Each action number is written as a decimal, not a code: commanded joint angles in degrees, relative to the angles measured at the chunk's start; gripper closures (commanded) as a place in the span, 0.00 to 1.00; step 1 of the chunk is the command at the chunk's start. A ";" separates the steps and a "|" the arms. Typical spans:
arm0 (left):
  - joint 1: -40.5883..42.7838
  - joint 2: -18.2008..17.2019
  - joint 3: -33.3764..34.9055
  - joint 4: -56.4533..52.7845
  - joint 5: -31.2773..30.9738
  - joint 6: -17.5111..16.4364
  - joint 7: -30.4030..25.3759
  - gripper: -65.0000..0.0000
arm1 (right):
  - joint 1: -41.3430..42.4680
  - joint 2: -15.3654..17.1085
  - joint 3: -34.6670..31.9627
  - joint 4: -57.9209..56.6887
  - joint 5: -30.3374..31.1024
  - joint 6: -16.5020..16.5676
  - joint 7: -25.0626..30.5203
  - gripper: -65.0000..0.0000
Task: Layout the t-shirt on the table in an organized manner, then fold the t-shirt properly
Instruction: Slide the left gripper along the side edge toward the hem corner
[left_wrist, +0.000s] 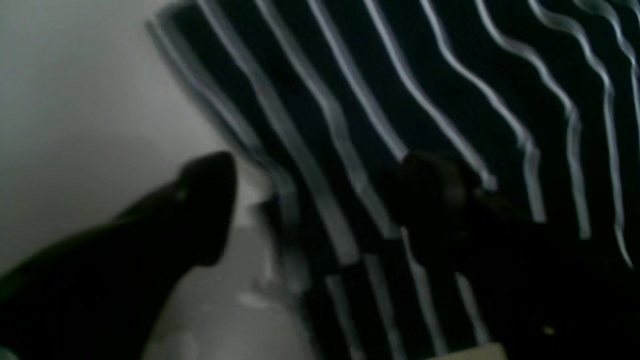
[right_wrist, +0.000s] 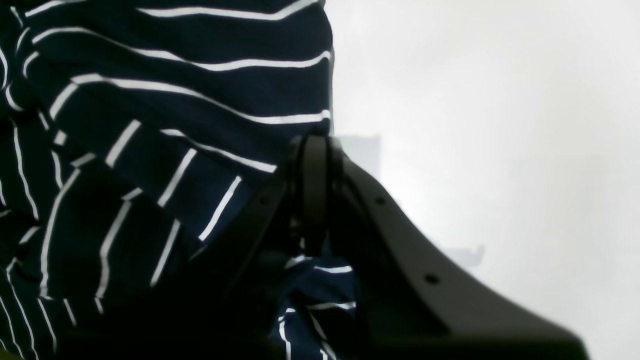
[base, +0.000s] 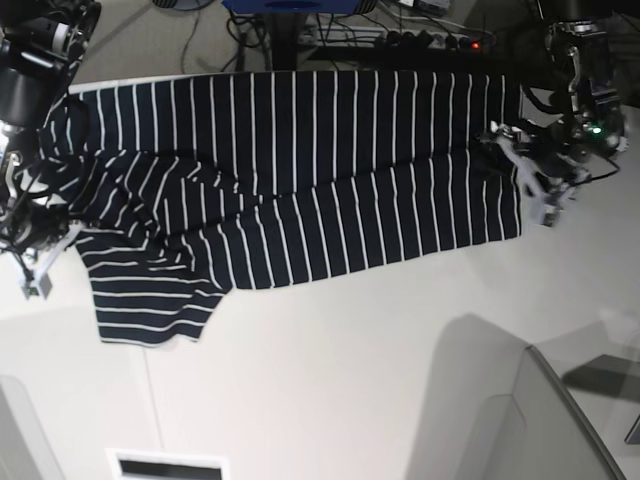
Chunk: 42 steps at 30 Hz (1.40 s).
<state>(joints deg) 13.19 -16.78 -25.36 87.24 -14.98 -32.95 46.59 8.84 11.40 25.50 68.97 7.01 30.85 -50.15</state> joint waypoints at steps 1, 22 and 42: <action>-0.66 -1.29 -2.28 0.63 -0.09 0.38 -0.57 0.19 | 1.14 1.13 0.13 0.79 0.07 0.05 0.70 1.00; -19.39 -3.05 -3.25 -29.35 -0.36 0.11 -7.77 0.19 | 1.05 1.04 0.04 0.79 0.07 -0.04 0.70 1.00; -22.82 -2.70 0.71 -42.45 -0.09 0.11 -17.45 0.99 | 1.05 1.04 0.04 0.79 0.07 -0.04 0.70 1.00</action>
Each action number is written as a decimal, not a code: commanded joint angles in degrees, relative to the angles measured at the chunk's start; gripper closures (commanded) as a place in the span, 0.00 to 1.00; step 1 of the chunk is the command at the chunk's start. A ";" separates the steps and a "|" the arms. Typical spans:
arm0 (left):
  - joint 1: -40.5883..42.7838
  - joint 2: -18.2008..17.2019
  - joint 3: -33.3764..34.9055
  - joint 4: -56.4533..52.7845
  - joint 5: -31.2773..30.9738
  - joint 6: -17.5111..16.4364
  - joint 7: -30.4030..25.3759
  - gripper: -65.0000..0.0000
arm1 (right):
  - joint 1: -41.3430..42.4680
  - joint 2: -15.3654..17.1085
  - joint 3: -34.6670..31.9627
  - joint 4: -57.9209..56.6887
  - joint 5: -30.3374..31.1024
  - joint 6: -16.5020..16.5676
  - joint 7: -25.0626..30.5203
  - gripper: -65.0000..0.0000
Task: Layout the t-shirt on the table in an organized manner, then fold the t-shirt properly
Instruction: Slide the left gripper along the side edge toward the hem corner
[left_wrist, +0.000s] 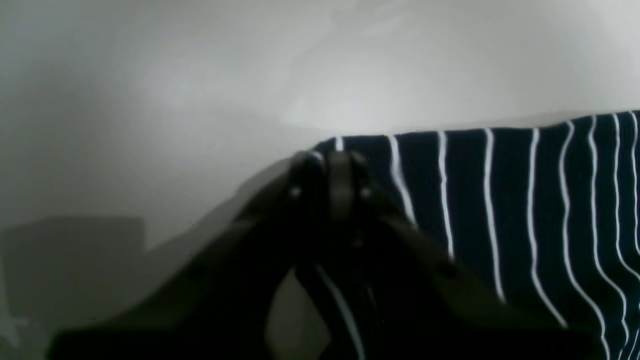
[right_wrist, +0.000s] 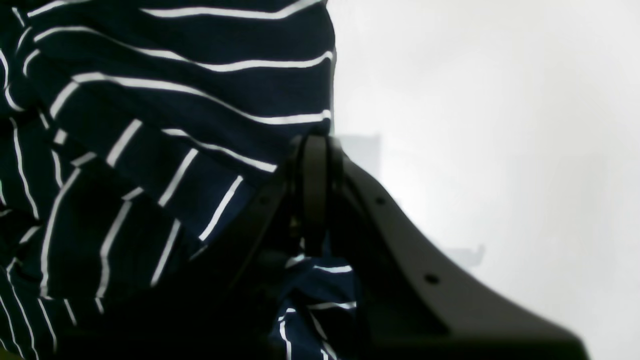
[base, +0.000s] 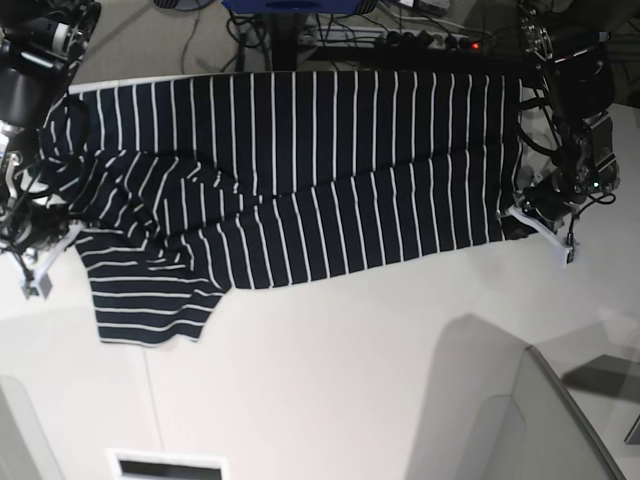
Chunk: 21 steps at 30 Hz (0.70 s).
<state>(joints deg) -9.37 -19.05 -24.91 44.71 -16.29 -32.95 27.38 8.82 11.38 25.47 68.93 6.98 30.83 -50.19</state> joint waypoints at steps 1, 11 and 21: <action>-0.26 -0.42 0.25 0.08 1.22 0.11 1.77 1.00 | 1.07 1.06 0.06 0.83 0.09 -0.02 0.74 1.00; -2.11 -0.86 0.25 0.79 1.22 0.11 1.77 1.00 | 1.42 0.98 0.06 0.83 0.09 -0.02 1.36 1.00; -6.85 -1.74 0.25 10.10 1.31 0.11 5.81 1.00 | 3.00 1.06 0.06 1.18 0.09 0.07 6.81 1.00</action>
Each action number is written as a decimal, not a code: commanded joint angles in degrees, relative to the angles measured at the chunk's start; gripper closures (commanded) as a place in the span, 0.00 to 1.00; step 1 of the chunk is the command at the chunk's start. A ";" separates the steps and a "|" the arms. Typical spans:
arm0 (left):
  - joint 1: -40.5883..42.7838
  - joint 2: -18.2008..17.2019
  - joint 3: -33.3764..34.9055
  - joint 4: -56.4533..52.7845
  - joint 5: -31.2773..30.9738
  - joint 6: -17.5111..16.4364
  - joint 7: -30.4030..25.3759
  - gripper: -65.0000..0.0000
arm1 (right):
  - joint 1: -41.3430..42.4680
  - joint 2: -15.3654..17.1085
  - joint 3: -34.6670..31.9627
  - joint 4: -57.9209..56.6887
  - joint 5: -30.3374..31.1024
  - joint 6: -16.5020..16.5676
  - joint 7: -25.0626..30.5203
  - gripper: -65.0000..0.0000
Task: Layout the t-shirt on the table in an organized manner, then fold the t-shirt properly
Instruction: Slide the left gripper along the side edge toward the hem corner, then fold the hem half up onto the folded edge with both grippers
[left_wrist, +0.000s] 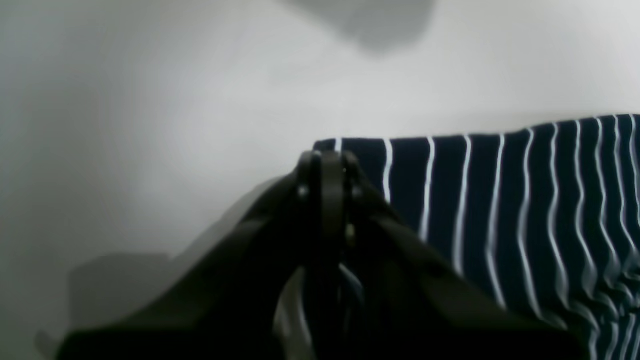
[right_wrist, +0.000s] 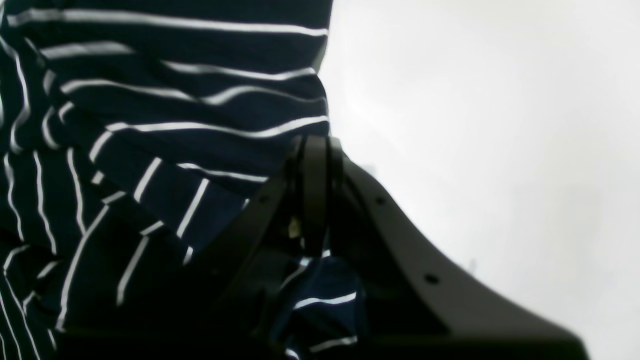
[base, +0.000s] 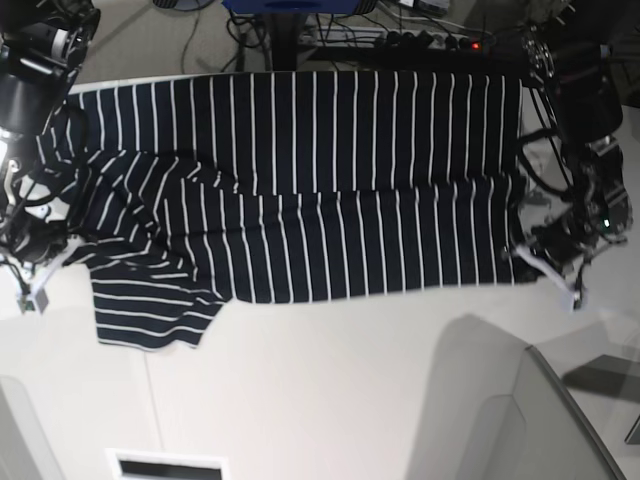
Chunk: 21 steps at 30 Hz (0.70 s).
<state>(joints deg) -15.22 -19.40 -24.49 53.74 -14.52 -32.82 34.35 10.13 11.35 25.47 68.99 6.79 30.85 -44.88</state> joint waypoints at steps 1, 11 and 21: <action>-2.14 -1.57 -0.17 1.17 -0.47 -0.02 0.42 1.00 | 1.96 1.08 0.06 0.85 0.29 0.05 2.20 1.00; -6.36 -2.01 -0.17 1.25 -0.47 -0.02 1.83 1.00 | 2.75 1.08 -0.02 0.59 0.29 1.98 14.25 1.00; -7.50 -2.27 3.35 4.33 -0.47 -0.02 1.92 1.00 | 6.26 3.19 -0.02 -8.64 0.20 9.15 26.38 1.00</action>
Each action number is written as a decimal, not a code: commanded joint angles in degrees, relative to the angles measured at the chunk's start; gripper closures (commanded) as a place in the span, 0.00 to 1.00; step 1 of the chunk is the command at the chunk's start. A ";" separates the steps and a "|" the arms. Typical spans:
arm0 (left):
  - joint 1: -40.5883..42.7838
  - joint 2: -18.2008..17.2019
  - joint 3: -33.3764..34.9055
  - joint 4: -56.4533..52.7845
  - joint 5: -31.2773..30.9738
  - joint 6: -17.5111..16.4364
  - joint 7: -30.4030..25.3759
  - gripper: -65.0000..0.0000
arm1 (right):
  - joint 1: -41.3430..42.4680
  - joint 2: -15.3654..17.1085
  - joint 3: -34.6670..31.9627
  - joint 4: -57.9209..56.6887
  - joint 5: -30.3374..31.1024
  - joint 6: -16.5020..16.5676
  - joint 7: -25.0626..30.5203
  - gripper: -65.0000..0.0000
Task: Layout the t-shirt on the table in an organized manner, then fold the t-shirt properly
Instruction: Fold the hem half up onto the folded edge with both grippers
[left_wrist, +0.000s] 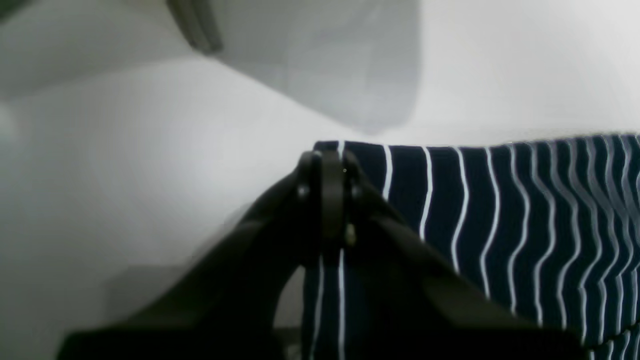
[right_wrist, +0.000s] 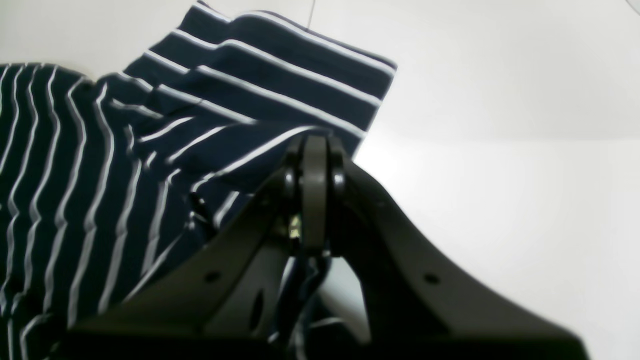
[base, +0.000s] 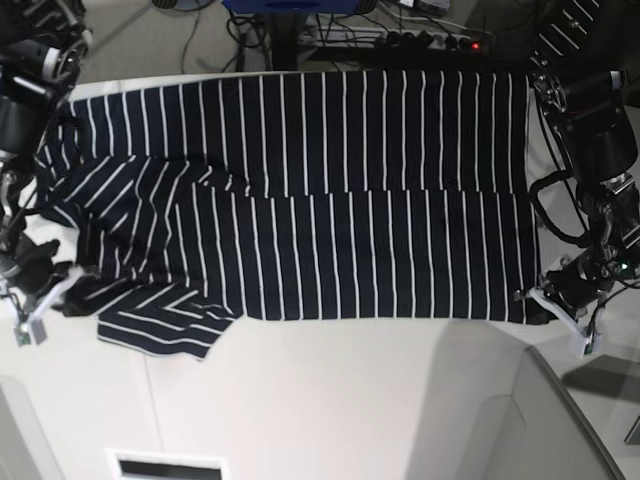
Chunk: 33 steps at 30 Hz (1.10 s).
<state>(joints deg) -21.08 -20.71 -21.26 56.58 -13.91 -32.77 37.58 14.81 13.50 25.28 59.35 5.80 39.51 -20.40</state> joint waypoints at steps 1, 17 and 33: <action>-1.47 -1.31 1.43 2.28 -1.16 -0.06 -1.32 1.00 | 1.68 1.84 0.00 0.30 1.19 0.49 3.13 1.00; 0.03 -1.40 4.07 6.50 -1.52 -0.06 2.90 1.00 | 3.43 12.75 -24.00 -12.36 1.19 0.49 19.04 1.00; 9.52 -1.40 3.81 20.65 -1.52 -0.06 9.67 1.00 | 4.49 14.33 -26.73 -16.06 1.19 0.49 14.56 1.00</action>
<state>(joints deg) -10.50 -21.02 -17.06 76.23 -15.09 -32.97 47.83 18.11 26.52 -1.91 42.35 6.20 39.94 -7.33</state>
